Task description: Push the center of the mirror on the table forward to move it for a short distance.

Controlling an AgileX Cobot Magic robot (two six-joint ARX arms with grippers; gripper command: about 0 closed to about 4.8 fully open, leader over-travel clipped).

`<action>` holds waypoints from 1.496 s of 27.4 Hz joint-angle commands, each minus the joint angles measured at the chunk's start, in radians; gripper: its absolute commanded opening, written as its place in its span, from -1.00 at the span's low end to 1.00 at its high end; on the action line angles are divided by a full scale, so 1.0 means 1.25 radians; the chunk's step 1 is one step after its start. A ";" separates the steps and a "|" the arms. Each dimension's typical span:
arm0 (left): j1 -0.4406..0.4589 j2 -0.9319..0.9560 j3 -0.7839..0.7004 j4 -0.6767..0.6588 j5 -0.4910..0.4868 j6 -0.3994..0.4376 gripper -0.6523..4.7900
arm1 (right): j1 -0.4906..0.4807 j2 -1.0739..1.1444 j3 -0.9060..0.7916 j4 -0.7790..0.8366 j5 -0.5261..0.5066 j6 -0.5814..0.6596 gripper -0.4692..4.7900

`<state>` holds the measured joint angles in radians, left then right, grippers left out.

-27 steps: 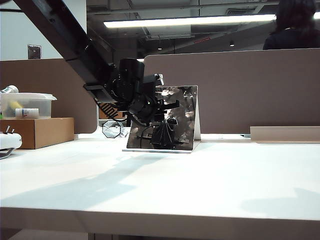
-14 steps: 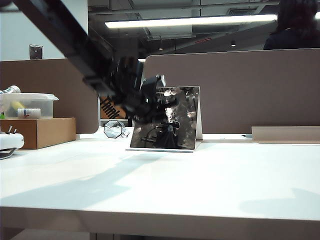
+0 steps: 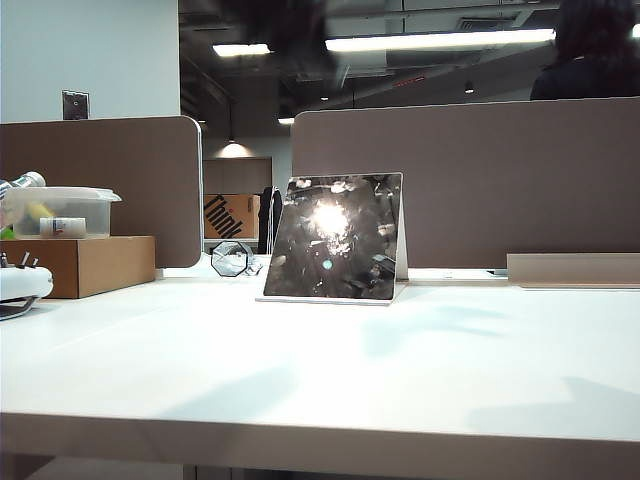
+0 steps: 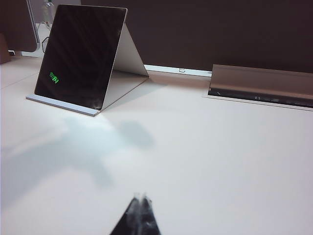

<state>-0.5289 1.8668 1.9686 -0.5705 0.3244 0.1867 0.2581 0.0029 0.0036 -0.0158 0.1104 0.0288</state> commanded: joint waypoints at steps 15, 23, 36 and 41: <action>-0.356 -0.517 0.002 -0.152 -0.244 0.034 -0.78 | -0.173 0.001 -0.003 0.013 0.000 0.001 -0.84; -0.605 -0.764 -0.168 -0.213 -0.501 0.011 -0.78 | -0.215 0.001 -0.003 0.012 0.002 0.000 -0.84; -0.641 -1.263 -0.688 -0.202 -0.638 -0.130 -0.78 | -0.205 0.001 -0.003 0.010 0.002 0.000 -0.84; -0.641 -1.371 -0.772 -0.259 -0.636 -0.157 -0.78 | -0.205 0.001 -0.003 0.010 0.002 0.000 -0.84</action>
<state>-1.3296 0.1741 1.0138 -0.8696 -0.4686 0.0124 -0.0002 0.0029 0.0036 -0.0170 0.1116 0.0288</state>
